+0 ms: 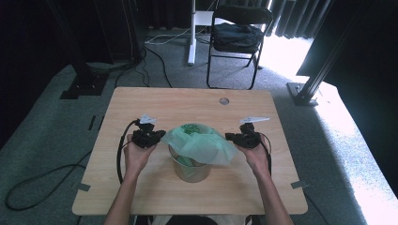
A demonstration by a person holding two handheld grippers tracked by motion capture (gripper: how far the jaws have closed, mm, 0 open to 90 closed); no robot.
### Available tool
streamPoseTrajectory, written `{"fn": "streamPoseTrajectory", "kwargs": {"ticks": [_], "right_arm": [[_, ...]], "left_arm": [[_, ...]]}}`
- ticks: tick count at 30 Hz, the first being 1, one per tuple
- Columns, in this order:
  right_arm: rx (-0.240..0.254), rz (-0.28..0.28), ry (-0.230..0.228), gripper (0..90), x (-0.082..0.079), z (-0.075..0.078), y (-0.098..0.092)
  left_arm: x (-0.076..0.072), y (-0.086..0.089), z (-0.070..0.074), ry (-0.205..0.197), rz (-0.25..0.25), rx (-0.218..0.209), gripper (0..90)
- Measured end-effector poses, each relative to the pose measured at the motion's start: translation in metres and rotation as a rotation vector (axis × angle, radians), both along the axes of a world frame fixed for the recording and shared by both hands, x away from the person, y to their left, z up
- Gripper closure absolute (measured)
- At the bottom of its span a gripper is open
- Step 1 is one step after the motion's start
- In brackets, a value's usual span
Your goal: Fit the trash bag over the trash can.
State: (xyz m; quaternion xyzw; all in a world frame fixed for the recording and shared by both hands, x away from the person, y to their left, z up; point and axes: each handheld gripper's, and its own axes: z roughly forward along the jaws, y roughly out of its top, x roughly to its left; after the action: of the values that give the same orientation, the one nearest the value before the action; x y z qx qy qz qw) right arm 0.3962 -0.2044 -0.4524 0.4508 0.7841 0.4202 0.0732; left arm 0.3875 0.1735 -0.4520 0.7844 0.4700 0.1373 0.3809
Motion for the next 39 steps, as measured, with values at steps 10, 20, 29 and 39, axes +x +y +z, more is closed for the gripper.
{"fn": "streamPoseTrajectory", "kwargs": {"ticks": [10,20,29,39], "right_arm": [[-0.018,-0.021,-0.041,76.8,-0.013,0.010,-0.011],[0.018,0.031,-0.151,72.5,-0.041,0.047,-0.008],[0.016,0.097,-0.166,69.9,-0.054,0.054,0.005],[0.064,0.170,-0.143,64.5,-0.063,0.049,0.012]], "left_arm": [[-0.020,0.018,0.019,-0.077,0.068,-0.094,66.9],[-0.041,0.010,0.051,-0.151,0.026,-0.124,57.1],[-0.044,-0.011,0.049,-0.110,-0.039,-0.111,50.0],[-0.048,-0.019,0.044,-0.066,-0.078,-0.096,69.6]]}}
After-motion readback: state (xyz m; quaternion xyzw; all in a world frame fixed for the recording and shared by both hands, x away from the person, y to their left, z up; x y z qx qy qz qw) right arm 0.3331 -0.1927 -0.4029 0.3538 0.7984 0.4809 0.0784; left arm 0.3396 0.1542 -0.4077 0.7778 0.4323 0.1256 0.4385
